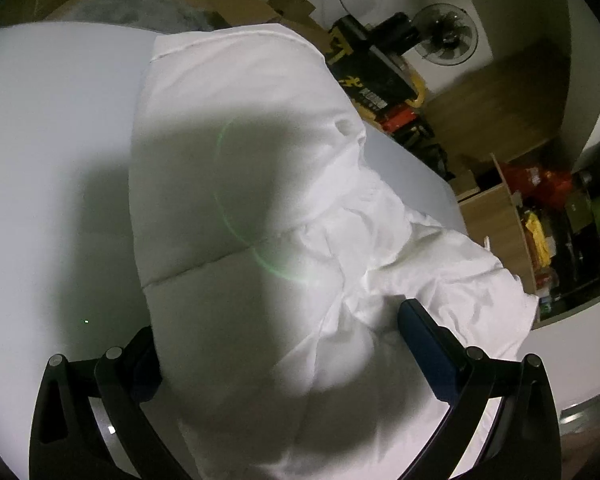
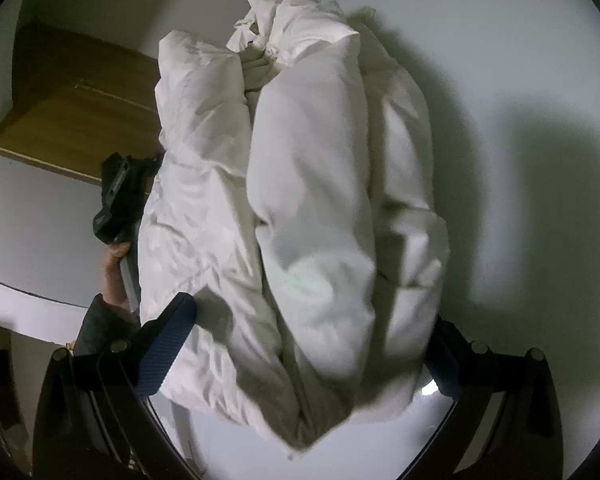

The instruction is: Fold large clothes

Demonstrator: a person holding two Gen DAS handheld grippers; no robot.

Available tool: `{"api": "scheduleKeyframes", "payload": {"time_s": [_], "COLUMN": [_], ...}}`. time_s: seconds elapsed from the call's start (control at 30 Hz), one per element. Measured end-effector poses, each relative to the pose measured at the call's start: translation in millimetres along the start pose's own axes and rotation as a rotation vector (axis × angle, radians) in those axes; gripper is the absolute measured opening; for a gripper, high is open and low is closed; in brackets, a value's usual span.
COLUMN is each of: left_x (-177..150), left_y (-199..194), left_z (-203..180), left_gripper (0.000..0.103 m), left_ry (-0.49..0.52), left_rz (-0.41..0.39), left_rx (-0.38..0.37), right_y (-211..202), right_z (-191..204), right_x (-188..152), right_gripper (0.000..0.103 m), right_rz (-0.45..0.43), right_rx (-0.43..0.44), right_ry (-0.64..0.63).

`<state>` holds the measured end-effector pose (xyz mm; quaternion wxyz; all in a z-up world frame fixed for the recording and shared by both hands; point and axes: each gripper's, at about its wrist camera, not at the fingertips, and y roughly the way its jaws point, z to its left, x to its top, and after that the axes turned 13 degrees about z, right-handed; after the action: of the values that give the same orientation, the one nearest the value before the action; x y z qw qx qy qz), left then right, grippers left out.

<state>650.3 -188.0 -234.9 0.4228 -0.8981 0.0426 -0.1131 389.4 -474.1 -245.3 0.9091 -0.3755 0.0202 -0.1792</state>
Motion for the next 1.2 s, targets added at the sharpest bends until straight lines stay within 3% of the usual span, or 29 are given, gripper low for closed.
{"api": "scheduleKeyframes", "payload": {"time_s": [0.1, 0.13, 0.2, 0.27, 0.43, 0.53, 0.73, 0.93, 1.03, 1.2], "left_x": [5, 5, 1, -4, -19, -26, -48, -91, -111, -138], "left_y": [5, 5, 3, 0, -19, -39, -110, -168, -174, -155], "left_z": [-7, -11, -21, -35, -59, -69, -79, -53, -33, -2], "left_gripper": [0.098, 0.088, 0.07, 0.052, 0.032, 0.031, 0.031, 0.031, 0.031, 0.031], "left_ry": [-0.024, -0.016, 0.007, 0.043, 0.088, 0.107, 0.114, 0.118, 0.105, 0.091], "left_rz": [-0.011, -0.018, -0.032, -0.034, -0.08, -0.111, -0.171, -0.215, -0.214, -0.178], "left_rx": [0.029, 0.058, 0.098, 0.149, 0.215, 0.23, 0.277, 0.319, 0.33, 0.347], "right_y": [-1, -1, -2, -4, -10, -11, -21, -12, 3, 39], "right_z": [7, 10, 12, 15, 36, 53, 110, 165, 178, 187], "right_x": [-3, -6, -8, -12, -24, -34, -63, -103, -122, -160], "right_gripper": [0.1, 0.096, 0.085, 0.066, 0.038, 0.031, 0.03, 0.03, 0.03, 0.03], "right_rz": [-0.005, -0.012, -0.024, -0.037, -0.07, -0.069, -0.071, -0.048, -0.023, 0.03], "right_rx": [-0.069, -0.086, -0.104, -0.107, -0.136, -0.107, -0.052, -0.049, -0.063, -0.161], "right_ry": [-0.011, -0.009, 0.001, -0.006, -0.05, -0.061, -0.179, -0.29, -0.322, -0.375]}}
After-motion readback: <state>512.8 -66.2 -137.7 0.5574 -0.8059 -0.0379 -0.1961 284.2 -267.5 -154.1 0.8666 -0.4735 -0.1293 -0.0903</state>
